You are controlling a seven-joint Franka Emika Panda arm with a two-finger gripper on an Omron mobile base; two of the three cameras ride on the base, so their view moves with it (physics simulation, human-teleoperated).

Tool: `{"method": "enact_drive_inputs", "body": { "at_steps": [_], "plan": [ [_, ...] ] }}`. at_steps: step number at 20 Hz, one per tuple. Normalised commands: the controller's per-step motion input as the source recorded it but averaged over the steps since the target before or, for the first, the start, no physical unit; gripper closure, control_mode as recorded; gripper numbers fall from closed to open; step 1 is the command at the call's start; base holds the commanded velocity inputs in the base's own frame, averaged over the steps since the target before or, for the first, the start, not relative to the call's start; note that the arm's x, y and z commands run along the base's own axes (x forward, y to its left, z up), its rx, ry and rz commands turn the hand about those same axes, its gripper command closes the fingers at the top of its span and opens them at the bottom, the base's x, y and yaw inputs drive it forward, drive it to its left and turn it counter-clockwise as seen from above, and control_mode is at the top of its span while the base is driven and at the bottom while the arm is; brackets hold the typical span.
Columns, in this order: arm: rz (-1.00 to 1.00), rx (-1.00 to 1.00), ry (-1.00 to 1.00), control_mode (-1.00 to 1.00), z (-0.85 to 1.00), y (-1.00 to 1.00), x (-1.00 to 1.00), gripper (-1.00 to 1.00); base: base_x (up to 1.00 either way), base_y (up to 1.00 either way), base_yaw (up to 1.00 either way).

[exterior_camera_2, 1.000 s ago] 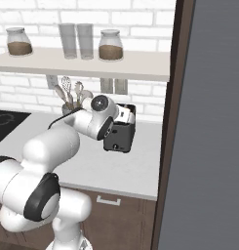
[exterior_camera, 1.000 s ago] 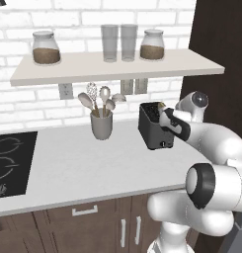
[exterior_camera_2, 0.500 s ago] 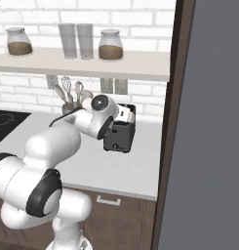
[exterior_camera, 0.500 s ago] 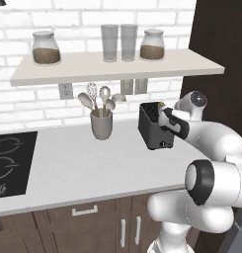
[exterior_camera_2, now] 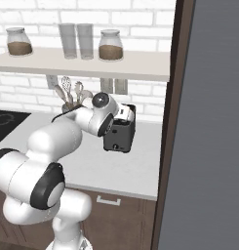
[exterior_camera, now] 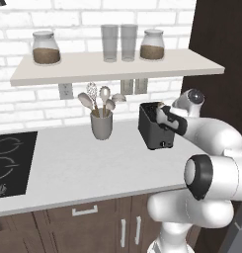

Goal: Start the toaster. Once the lever pops up, take the bread to the plate on the dining counter.

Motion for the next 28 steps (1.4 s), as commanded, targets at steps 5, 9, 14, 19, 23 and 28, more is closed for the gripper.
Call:
{"method": "enact_drive_inputs", "body": {
  "at_steps": [5,9,14,19,23,28],
  "plan": [
    [0.07,0.00,0.00,-1.00,0.00,0.00,0.16,-1.00,0.00,0.00,0.00],
    [0.05,0.00,0.00,-1.00,-0.07,0.00,0.19,-1.00,0.00,0.00,0.00],
    [0.04,0.00,0.02,-1.00,-0.03,0.00,0.24,-1.00,0.00,0.00,0.00],
    [0.03,0.00,0.06,-1.00,-0.04,0.00,0.17,-1.00,0.00,0.00,0.00],
    [0.00,0.00,0.07,-1.00,-0.06,-0.01,0.06,-1.00,0.00,0.00,0.00],
    [0.00,0.00,0.02,-1.00,-0.07,-0.01,0.02,-1.00,0.00,0.00,0.00]
  ]
}}
